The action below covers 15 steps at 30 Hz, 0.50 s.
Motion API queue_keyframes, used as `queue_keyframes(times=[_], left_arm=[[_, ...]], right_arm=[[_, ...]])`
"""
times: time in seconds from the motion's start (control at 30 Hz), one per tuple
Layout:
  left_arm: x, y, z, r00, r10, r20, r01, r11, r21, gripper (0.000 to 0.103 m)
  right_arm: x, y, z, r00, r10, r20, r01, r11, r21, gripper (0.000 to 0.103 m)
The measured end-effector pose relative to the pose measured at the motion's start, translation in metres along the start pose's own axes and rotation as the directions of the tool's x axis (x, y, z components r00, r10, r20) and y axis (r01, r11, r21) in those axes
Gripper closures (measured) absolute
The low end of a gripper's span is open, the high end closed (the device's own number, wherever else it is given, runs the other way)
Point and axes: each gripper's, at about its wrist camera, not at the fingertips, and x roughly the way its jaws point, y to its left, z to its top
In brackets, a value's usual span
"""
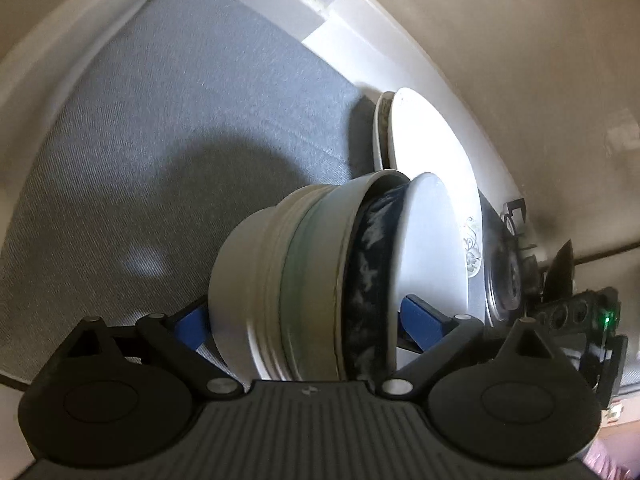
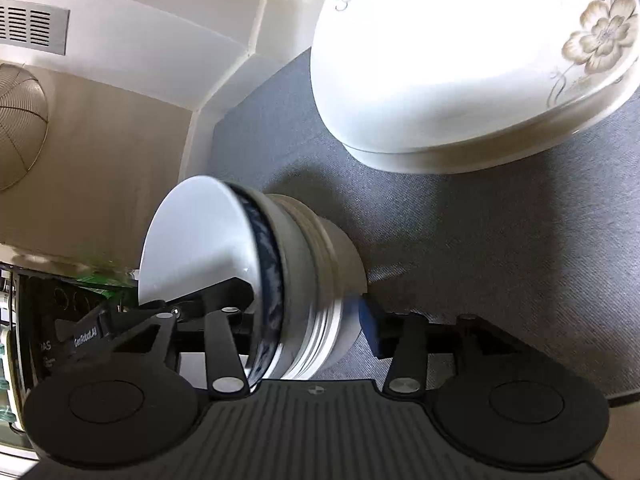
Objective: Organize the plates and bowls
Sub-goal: 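Lower the bowl stack with both grippers onto the white square plates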
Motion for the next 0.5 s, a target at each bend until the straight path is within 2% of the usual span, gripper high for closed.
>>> queue_keyframes(times=[0.13,0.23,0.37,0.5], left_arm=[[-0.004,-0.002,-0.004,1.0,-0.001,0.01,0.001,1.0,0.026,0.005],[-0.006,-0.004,-0.001,0.999,-0.021,0.024,0.021,1.0,0.019,0.005],[-0.009,-0.013,0.004,0.998,-0.044,0.043,0.042,0.998,0.055,0.005],[-0.001,-0.017,0.007,0.999,-0.026,0.022,0.025,0.998,0.058,0.005]], right_arm=[[-0.002,0.004,-0.004,1.0,0.004,0.014,-0.003,0.999,-0.039,0.058],[-0.003,0.003,-0.005,0.999,0.009,0.031,-0.008,1.0,-0.017,0.059],[-0.012,0.002,-0.004,0.998,0.016,0.061,-0.015,1.0,-0.016,0.059],[-0.016,0.006,0.0,0.997,-0.012,0.083,0.017,0.998,-0.053,0.061]])
